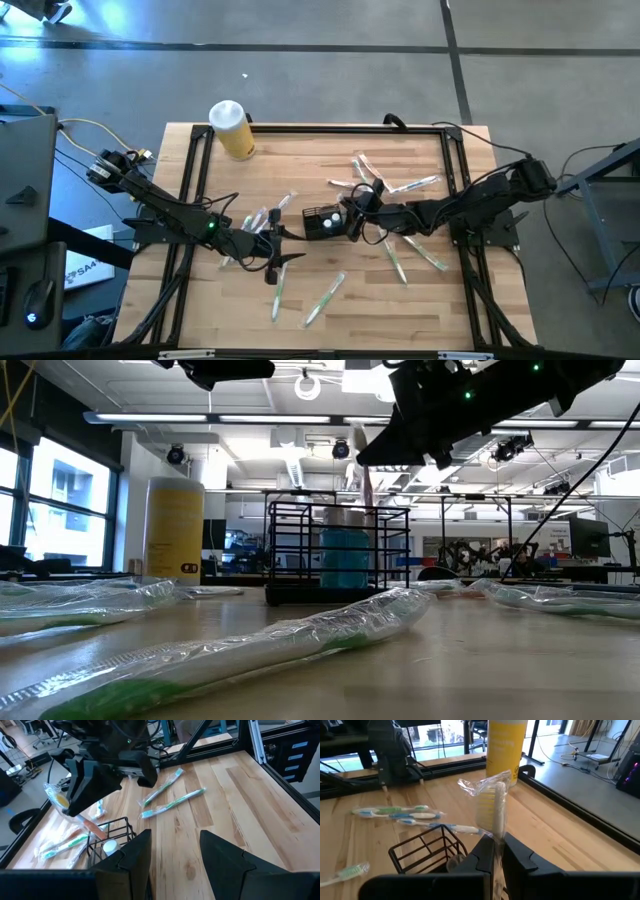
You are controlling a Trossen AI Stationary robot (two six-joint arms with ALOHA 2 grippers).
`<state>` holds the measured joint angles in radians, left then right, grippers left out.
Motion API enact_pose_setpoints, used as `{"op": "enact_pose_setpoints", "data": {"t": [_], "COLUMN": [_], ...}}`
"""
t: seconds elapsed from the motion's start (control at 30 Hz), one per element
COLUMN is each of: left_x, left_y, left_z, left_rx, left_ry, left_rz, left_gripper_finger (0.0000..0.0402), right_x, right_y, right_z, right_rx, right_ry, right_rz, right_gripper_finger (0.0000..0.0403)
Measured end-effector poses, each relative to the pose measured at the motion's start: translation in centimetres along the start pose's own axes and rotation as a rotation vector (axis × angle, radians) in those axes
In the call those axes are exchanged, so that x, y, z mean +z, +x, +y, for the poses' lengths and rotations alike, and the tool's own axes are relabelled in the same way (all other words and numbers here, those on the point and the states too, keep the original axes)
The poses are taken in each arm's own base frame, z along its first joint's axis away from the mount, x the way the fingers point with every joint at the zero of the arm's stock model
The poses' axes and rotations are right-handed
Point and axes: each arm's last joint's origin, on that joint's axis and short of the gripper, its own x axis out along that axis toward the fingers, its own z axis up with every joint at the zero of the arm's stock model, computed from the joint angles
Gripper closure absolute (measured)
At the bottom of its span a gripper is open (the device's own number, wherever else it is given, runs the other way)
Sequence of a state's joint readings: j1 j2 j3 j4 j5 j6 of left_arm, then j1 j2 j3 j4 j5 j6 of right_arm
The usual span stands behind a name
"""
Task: Pick & Place toothbrushing station
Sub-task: Put the orange toothbrush into the wire organizer
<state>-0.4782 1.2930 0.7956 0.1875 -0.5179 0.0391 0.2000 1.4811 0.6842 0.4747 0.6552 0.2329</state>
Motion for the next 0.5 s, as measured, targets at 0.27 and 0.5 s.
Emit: {"op": "enact_pose_setpoints", "data": {"t": [0.27, 0.5], "left_x": [0.0, -0.05], "left_y": [0.0, 0.0], "left_z": [0.0, 0.0], "left_rx": [0.0, 0.0], "left_ry": [0.0, 0.003], "left_rz": [0.0, 0.005], "left_gripper_finger": [0.0239, 0.0239], "right_x": [-0.09, -0.07], "right_y": [0.11, 0.11], "right_z": [-0.16, -0.15], "right_rx": [-0.002, -0.001], "right_ry": [0.004, 0.004], "right_rz": [0.012, 0.012], "right_gripper_finger": [0.0388, 0.0352]}}
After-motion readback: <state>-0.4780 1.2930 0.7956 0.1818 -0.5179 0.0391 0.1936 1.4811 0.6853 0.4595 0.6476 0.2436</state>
